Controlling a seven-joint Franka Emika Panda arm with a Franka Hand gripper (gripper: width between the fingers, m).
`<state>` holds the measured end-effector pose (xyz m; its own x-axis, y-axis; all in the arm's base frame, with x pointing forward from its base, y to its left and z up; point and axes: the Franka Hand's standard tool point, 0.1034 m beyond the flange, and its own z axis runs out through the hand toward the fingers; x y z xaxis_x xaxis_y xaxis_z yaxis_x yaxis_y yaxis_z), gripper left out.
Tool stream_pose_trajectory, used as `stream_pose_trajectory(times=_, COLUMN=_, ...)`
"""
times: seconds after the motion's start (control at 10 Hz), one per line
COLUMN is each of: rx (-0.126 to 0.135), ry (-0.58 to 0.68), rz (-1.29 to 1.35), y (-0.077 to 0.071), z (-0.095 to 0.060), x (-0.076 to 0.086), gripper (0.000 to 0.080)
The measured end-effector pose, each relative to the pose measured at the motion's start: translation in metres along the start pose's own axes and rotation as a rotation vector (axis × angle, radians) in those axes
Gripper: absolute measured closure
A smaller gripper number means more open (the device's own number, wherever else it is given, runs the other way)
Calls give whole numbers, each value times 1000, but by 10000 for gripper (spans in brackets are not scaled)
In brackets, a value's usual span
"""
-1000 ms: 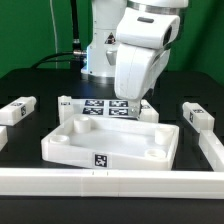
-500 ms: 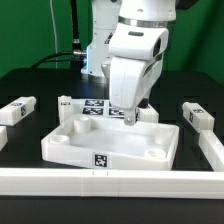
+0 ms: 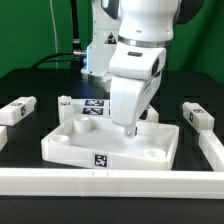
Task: Assemble desk
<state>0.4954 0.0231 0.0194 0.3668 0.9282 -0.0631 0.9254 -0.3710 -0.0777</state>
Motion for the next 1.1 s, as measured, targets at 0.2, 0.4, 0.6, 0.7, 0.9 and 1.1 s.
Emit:
stream_pose_trajectory(times=0.2, rx=5, ry=-2, rz=3, y=1, z=3, x=-2, gripper=150)
stream_pose_trajectory(times=0.4, rx=0, ry=-1, rz=1, y=2, z=0, x=-1, gripper=276)
stream_pose_trajectory(times=0.6, rx=1, ry=-2, rz=1, y=2, z=1, x=-1, gripper=415)
stream_pose_trajectory(times=0.7, rx=1, ry=-2, rz=1, y=2, z=1, x=-1, gripper=551)
stream_pose_trajectory(times=0.9, rx=0, ry=-1, rz=1, y=2, z=1, x=-1, gripper=733)
stream_pose_trajectory(times=1.1, rx=0, ry=-1, rz=2, y=2, z=1, x=-1, gripper=741)
